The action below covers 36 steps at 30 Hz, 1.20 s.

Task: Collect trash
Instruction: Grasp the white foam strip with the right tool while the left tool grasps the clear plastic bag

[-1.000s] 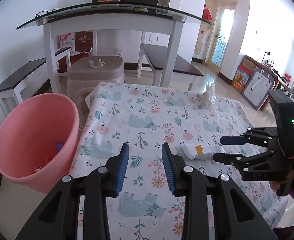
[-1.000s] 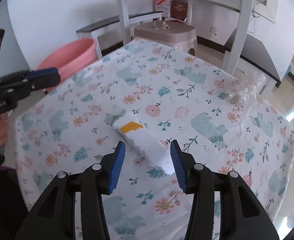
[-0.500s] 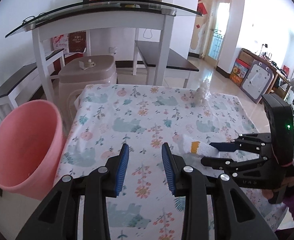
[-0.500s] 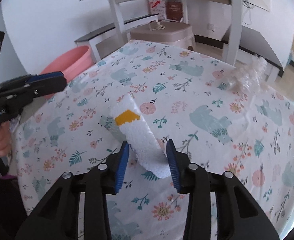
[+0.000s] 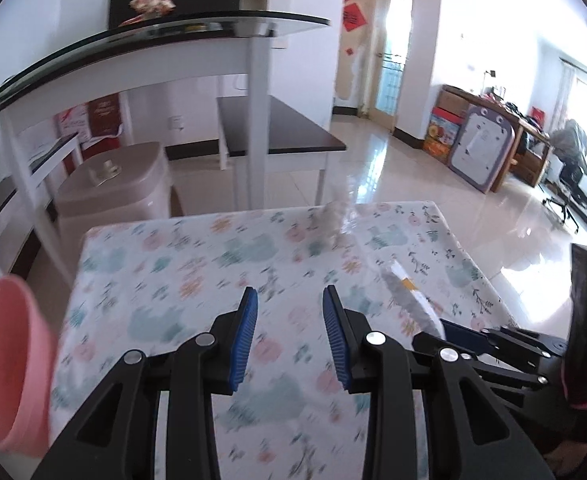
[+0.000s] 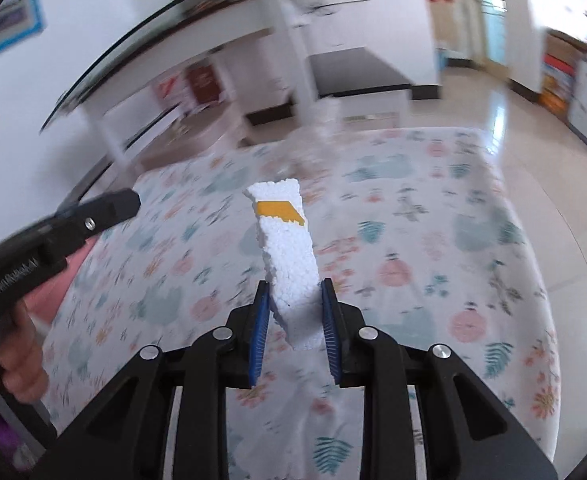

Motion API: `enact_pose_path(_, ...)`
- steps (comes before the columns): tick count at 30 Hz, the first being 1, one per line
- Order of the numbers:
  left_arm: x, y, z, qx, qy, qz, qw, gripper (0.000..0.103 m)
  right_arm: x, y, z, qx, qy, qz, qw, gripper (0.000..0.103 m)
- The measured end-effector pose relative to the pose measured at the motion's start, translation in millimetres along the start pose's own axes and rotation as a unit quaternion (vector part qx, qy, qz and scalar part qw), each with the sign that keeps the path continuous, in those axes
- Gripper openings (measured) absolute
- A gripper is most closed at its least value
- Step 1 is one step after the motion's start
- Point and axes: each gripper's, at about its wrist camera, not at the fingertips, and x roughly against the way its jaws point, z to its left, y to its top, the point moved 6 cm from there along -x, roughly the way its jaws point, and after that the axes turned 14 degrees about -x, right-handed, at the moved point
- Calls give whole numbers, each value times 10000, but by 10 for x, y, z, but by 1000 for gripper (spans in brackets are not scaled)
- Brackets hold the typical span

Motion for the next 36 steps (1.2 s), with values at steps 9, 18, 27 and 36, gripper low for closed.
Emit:
enact_pose_path(9,-720,391,-192,-212,-376,242,9988,33,-54,98,-305,-651,-92,-146,9977,26)
enact_pose_path(18,-1321,602,-281,-405,-294,503,9975,33,-25,80,-294,-598,-48,-229,9979,26)
enact_pose_path(27,-1596,594,-293,-454,-341,613,9965,33,-41,88,-311,-661,2,-137,9977,26)
enact_pose_path(36,-1590,492,-335,-308,-385,501,9975,25,-66,98,-327,-713,3,-120,9974,26)
